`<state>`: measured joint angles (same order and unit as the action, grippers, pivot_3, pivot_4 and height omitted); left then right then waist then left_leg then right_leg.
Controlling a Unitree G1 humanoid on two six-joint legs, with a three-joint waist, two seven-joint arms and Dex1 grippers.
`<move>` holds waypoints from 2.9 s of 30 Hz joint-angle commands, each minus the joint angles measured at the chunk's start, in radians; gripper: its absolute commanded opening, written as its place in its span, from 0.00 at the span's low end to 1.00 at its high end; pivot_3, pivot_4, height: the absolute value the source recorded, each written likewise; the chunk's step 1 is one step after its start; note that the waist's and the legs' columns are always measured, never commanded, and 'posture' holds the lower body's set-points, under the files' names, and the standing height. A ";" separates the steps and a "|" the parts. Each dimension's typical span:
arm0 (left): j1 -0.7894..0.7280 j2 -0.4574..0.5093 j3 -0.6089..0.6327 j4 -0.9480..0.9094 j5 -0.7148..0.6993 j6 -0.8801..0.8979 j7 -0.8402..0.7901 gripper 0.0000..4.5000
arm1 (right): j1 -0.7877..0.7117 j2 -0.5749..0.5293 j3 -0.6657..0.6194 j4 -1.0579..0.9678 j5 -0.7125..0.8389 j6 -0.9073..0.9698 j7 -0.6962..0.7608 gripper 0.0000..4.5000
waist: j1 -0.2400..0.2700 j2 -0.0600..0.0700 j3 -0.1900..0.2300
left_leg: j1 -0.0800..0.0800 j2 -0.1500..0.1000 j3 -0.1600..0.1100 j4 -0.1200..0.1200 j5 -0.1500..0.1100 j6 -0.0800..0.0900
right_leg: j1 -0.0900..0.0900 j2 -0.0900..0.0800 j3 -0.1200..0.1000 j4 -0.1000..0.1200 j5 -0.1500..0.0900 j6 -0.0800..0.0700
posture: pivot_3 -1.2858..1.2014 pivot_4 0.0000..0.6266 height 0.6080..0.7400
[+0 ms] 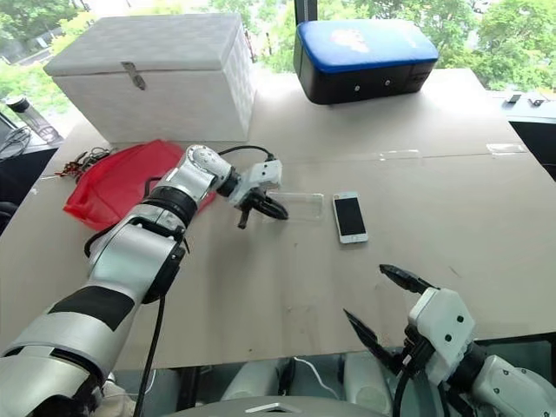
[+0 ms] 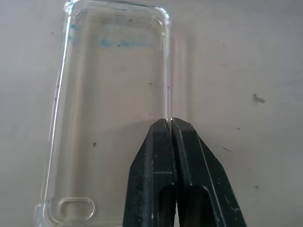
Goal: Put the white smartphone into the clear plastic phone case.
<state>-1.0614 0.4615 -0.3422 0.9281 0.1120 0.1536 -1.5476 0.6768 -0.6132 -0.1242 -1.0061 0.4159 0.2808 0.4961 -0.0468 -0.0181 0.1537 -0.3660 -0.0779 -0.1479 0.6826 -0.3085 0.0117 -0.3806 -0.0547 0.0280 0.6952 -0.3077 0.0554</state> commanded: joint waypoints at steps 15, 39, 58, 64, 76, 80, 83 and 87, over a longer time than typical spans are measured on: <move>0.635 0.138 0.307 -1.253 -0.326 0.750 0.314 0.57 | -0.642 0.035 0.161 0.291 0.019 0.534 -0.209 1.00 | 0.025 0.001 0.001 | -0.003 0.001 0.000 -0.001 -0.001 0.000 | -0.008 -0.002 0.012 0.000 0.001 -0.001 | 0.52 0.24 1.00; 1.118 0.237 0.710 -1.427 -0.703 0.349 0.327 1.00 | -0.905 0.368 0.293 0.801 -0.196 0.642 -0.321 0.64 | 0.004 -0.003 -0.012 | 0.021 0.004 0.005 -0.014 -0.002 0.002 | 0.006 0.001 0.017 -0.002 0.003 -0.005 | 0.52 0.24 1.00; 1.286 0.162 0.665 -1.292 -0.654 0.077 0.404 1.00 | -1.340 0.062 0.526 0.910 -0.229 0.145 0.468 0.64 | 0.009 0.010 -0.002 | -0.006 0.008 0.003 -0.019 0.000 -0.002 | -0.016 0.000 0.012 -0.017 0.004 -0.005 | 0.52 0.24 1.00; 1.413 0.141 0.704 -1.331 -0.661 0.017 0.446 1.00 | -1.400 0.065 0.619 1.031 -0.314 -0.026 0.623 0.64 | 0.008 0.010 -0.002 | -0.016 0.007 0.002 -0.015 0.000 -0.002 | -0.024 -0.001 0.011 -0.017 0.004 -0.005 | 0.52 0.24 1.00; 1.499 0.146 0.700 -1.380 -0.669 -0.012 0.485 1.00 | -1.443 0.115 0.676 1.186 -0.445 -0.189 0.719 0.64 | 0.006 0.010 -0.002 | -0.015 0.008 0.003 -0.015 0.000 -0.002 | -0.024 0.000 0.012 -0.015 0.005 -0.006 | 0.52 0.24 1.00; 1.491 0.153 0.695 -1.374 -0.670 -0.012 0.481 1.00 | -1.471 0.129 0.685 1.231 -0.463 -0.205 0.766 0.64 | 0.006 0.010 -0.002 | -0.015 0.008 0.003 -0.015 0.000 -0.002 | -0.024 0.000 0.011 -0.015 0.005 -0.006 | 0.52 0.24 1.00; 1.486 0.155 0.690 -1.371 -0.668 -0.012 0.479 1.00 | -1.507 0.137 0.699 1.286 -0.483 -0.229 0.810 0.64 | 0.006 0.010 -0.002 | -0.015 0.008 0.003 -0.015 0.000 -0.002 | -0.024 0.000 0.011 -0.015 0.005 -0.006 | 0.52 0.24 1.00; 1.482 0.153 0.683 -1.370 -0.664 -0.014 0.481 1.00 | -1.562 0.154 0.725 1.378 -0.511 -0.257 0.868 0.64 | 0.007 0.010 -0.002 | -0.015 0.008 0.003 -0.015 0.000 -0.002 | -0.024 0.000 0.011 -0.015 0.005 -0.006 | 0.52 0.24 1.00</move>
<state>0.4164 0.6075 0.3413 -0.4232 -0.5440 0.1589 -1.0656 -0.8846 -0.4538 0.5697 0.3378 -0.0514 0.0316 1.3257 -0.0398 -0.0080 0.1518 -0.3806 -0.0702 -0.1448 0.6679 -0.3086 0.0097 -0.4049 -0.0546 0.0390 0.6800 -0.3028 0.0491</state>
